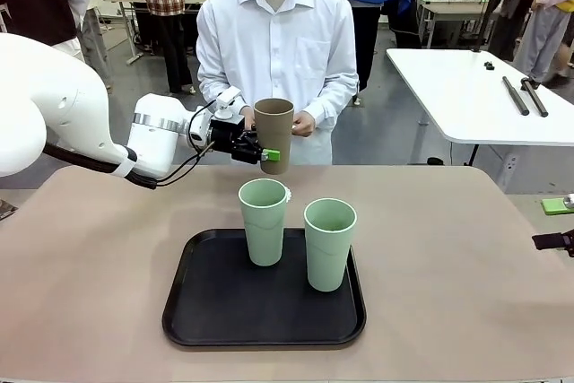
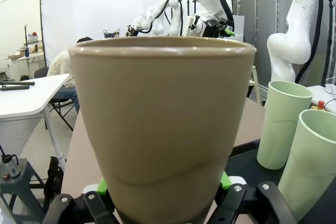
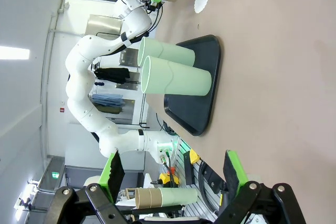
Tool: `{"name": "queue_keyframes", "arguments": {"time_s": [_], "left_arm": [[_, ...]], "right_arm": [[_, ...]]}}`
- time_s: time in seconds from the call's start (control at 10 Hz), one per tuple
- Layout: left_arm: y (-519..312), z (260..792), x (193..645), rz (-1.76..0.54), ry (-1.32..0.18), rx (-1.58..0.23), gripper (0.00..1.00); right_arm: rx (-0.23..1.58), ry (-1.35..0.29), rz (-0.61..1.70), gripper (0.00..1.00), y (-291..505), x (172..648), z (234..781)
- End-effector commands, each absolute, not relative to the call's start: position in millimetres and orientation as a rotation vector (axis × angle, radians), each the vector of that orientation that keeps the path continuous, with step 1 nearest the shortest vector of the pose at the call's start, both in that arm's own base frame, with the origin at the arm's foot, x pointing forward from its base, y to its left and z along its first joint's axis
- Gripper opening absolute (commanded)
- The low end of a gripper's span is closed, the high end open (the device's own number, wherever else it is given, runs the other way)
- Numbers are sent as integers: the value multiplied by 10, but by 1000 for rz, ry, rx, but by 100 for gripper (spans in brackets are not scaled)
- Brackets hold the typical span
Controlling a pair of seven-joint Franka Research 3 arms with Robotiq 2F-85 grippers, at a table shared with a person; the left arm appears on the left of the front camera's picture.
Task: Place coasters on the table and set cups on them.
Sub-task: Pick up one Reusable plastic cup and place it on a coaster set by the human.
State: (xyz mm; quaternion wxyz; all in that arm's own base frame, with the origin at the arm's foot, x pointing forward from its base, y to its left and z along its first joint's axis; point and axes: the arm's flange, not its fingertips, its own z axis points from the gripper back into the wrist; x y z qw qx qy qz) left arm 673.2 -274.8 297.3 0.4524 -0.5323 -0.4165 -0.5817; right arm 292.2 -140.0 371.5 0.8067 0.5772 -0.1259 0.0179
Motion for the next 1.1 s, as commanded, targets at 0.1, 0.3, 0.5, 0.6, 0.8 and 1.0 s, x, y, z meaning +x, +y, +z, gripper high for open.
{"name": "queue_keyframes", "arguments": {"time_s": [0.1, 0.3, 0.5, 0.6, 0.8, 1.0], "left_arm": [[-2753, 2990, 6734, -1444, -1034, -1309, 82], [-2753, 2990, 6734, -1444, -1034, -1309, 82], [-2753, 2990, 6734, -1444, -1034, -1309, 82], [-2753, 2990, 6734, -1444, -1034, -1309, 82], [-2753, 2990, 6734, -1444, -1034, -1309, 82], [-2753, 2990, 6734, -1444, -1034, -1309, 82]], "right_arm": [[1247, -284, 38, 100, -1405, 2940, 3710], [1247, -284, 38, 100, -1405, 2940, 3710], [1247, -284, 38, 100, -1405, 2940, 3710], [1247, -284, 38, 100, -1405, 2940, 3710], [1247, -284, 38, 100, -1405, 2940, 3710], [1247, -284, 38, 100, -1405, 2940, 3710]]}}
